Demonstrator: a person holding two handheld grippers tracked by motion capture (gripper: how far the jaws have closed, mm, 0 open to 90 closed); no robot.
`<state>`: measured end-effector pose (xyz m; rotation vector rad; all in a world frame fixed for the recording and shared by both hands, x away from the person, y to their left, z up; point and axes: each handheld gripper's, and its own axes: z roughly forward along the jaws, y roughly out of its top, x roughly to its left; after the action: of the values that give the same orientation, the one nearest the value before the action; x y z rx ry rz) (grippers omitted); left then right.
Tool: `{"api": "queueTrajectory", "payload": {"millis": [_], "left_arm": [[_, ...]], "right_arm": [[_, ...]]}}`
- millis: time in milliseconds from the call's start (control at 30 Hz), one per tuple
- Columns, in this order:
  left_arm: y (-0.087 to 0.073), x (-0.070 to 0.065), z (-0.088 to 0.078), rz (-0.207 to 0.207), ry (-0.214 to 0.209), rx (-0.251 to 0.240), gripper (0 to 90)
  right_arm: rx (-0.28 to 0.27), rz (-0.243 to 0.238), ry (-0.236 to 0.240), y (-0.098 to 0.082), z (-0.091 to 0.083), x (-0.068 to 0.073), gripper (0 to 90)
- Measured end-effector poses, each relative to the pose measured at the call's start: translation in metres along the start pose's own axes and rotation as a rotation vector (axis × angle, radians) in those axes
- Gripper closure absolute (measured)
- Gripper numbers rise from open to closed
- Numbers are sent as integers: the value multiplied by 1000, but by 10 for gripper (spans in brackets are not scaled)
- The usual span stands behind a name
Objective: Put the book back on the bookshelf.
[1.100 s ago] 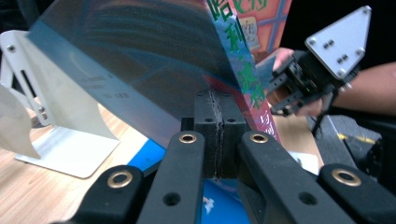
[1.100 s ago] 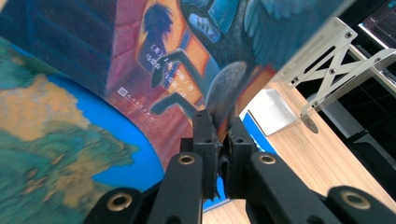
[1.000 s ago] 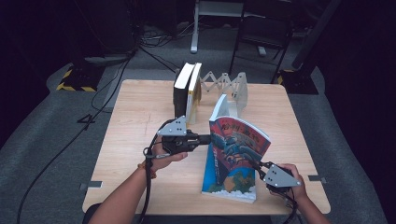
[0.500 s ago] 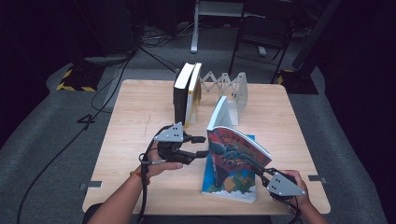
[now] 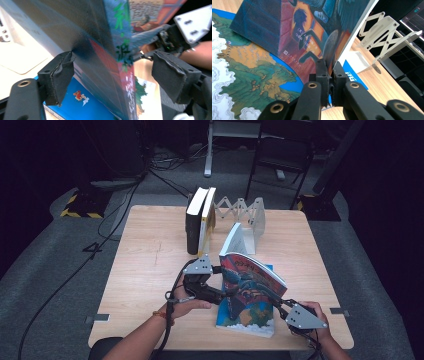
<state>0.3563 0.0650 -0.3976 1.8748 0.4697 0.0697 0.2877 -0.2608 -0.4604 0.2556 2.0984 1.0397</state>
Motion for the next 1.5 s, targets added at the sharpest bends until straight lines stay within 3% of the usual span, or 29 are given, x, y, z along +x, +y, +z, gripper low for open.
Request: {"api": "queueTrajectory", "payload": {"millis": [33, 67, 167, 200, 267, 400, 633, 767, 833, 967, 1167, 1233, 1367, 1500], "left_arm": [[-1, 1, 4, -5, 18, 8, 183], [-1, 1, 7, -11, 63, 18, 199], [-3, 5, 10, -26, 137, 15, 317], [-3, 7, 10, -40, 140, 10, 408], [-5, 9, 9, -48, 158, 6, 501], [-6, 13, 7, -69, 141, -20, 633], [4, 1, 6, 31, 132, -55, 685], [12, -7, 8, 138, 147, -53, 725], [16, -10, 9, 173, 166, -47, 734], [10, -3, 9, 167, 171, -56, 733], [4, -3, 8, 193, 162, -62, 731], [4, -3, 8, 204, 158, -60, 731], [3, -6, 10, 237, 133, -58, 728], [3, -7, 12, 251, 117, -54, 716]], "right_arm": [[1, -1, 1, 1, 0, 0, 870], [0, -5, 0, 1, 0, -1, 870], [-8, 1, 3, 3, 1, -2, 868], [-8, 1, 5, 4, 2, -3, 867], [-14, 13, 10, 5, 3, -4, 862], [-17, 32, 36, 7, 5, -10, 844], [0, 103, 58, 5, 10, -21, 819], [24, 156, 41, 3, 18, -31, 822], [31, 178, 49, 1, 23, -34, 823], [20, 220, 50, -1, 25, -38, 781], [-61, 352, 15, -1, 13, -56, 699], [-59, 357, 7, 0, 12, -57, 666], [-43, 382, -44, 8, 15, -66, 515], [-14, 375, -28, 14, 22, -72, 459]]}}
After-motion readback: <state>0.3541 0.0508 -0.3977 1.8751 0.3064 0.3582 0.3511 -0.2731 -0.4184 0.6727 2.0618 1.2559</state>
